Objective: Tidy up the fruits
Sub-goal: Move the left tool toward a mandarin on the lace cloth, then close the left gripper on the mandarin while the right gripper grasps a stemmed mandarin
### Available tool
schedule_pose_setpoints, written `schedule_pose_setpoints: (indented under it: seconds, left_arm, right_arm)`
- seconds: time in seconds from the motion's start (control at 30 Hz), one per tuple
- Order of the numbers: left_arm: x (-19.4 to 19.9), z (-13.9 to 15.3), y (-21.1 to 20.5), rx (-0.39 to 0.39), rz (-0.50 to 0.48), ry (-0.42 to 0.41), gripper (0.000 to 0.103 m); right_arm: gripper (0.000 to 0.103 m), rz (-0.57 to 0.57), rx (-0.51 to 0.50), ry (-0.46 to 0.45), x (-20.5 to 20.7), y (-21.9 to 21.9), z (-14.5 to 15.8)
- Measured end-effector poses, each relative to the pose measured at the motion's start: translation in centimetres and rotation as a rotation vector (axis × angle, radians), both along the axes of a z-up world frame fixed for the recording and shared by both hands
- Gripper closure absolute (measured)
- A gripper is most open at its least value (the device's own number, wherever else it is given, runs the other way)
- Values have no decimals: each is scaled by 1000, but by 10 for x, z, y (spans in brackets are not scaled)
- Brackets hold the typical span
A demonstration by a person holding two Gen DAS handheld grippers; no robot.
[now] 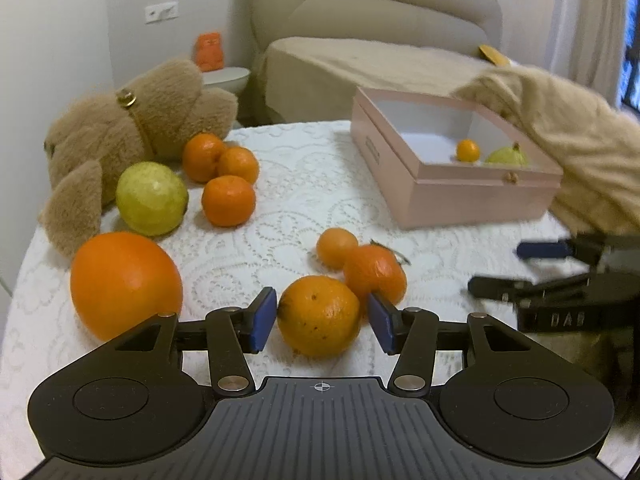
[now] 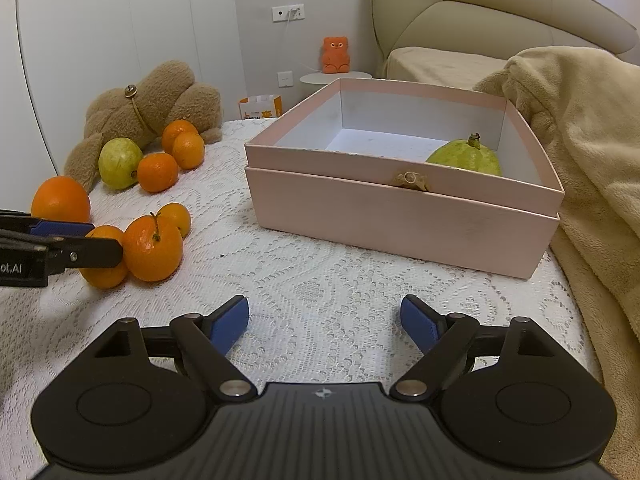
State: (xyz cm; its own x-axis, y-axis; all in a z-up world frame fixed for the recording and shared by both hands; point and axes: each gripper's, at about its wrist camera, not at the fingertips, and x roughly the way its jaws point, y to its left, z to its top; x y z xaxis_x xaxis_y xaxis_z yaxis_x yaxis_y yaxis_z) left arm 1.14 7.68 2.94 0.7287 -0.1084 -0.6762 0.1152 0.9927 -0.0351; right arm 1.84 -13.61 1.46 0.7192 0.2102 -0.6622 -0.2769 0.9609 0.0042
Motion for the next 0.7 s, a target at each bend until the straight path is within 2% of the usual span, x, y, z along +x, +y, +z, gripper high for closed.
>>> schedule_pose_setpoints:
  seconds: [0.1, 0.4, 0.6, 0.7]
  left_arm:
    - [-1, -2, -2, 35, -13, -1, 49]
    - [-1, -6, 6, -64, 52, -27, 50]
    - [-24, -12, 16, -125, 134, -103, 50]
    - [-34, -16, 22, -152, 145, -132, 50]
  right_arm:
    - [19, 0, -1, 0, 0, 1, 0]
    - [18, -1, -1, 1, 0, 1, 1]
    - [18, 2, 21, 4, -1, -1, 2]
    - [18, 2, 35, 6, 0, -2, 3]
